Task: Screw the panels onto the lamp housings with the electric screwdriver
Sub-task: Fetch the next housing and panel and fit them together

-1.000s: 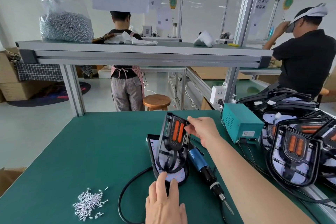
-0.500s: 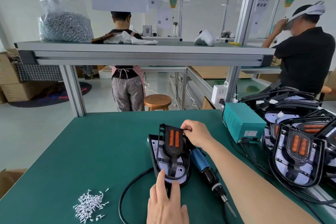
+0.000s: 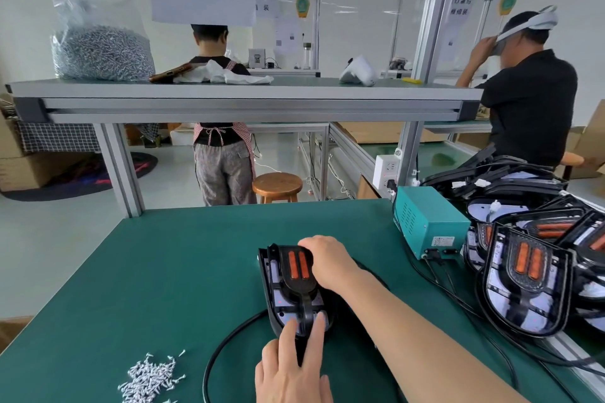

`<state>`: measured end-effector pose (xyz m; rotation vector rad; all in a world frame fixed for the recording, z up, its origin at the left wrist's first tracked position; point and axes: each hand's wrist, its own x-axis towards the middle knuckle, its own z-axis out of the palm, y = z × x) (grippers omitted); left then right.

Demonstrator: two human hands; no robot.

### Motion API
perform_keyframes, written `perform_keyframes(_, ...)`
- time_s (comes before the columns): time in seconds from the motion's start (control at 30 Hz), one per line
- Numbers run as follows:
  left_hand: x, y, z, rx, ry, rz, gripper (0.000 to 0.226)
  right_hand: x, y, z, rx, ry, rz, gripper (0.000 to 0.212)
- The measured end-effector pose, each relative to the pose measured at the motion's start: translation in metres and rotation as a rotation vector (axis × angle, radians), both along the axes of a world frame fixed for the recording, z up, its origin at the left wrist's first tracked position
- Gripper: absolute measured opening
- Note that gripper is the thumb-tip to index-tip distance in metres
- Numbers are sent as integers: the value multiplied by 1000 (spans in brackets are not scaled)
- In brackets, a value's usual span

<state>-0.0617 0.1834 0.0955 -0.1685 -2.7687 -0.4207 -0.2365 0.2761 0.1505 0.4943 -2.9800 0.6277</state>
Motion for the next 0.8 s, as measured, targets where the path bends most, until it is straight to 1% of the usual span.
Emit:
perform_keyframes(0.07, -1, -1, -3, -26, 30, -2, 86, 2, -4, 0, -21, 36, -38, 43)
perform_keyframes(0.17, -2, -2, -7, -55, 71, -4, 74, 4, -7, 2, -153, 83, -129, 34)
perform_keyframes(0.23, -1, -2, -9, -75, 92, -9, 66, 6, -9, 1, -185, 37, -105, 40)
perform_keyframes(0.3, -1, -1, -9, -77, 122, -10, 50, 7, -12, -3, -93, -56, -12, 50)
perform_keyframes(0.33, -1, -1, -8, -79, 127, -13, 50, 7, -13, -6, -39, -81, 26, 55)
perform_keyframes(0.4, -1, -1, -7, -76, 142, 1, 48, 6, -13, -9, 5, -91, 50, 58)
perform_keyframes(0.43, -1, 0, -7, -75, 151, 11, 53, 6, -13, -10, 9, -95, 48, 59)
perform_keyframes(0.5, -2, 1, -6, -61, 153, 35, 72, 6, -13, -11, 8, -101, 26, 58)
perform_keyframes(0.53, -2, 1, -5, -52, 163, 43, 74, 8, -15, -11, -3, -93, 9, 55)
perform_keyframes(0.6, -1, 1, -2, -49, 205, 33, 61, 14, -24, -9, -52, -49, -11, 48)
perform_keyframes(0.63, -1, 0, -2, -43, 220, 21, 54, 20, -29, -8, -73, -39, -10, 50)
perform_keyframes(0.7, 0, -2, -3, -35, 258, -5, 50, 34, -39, -7, -58, -76, 11, 66)
perform_keyframes(0.77, 3, -2, -2, -31, 315, -23, 46, 47, -44, -11, 25, -113, 40, 80)
perform_keyframes(0.8, 4, -2, 0, -27, 332, -38, 43, 53, -44, -15, 66, -117, 46, 81)
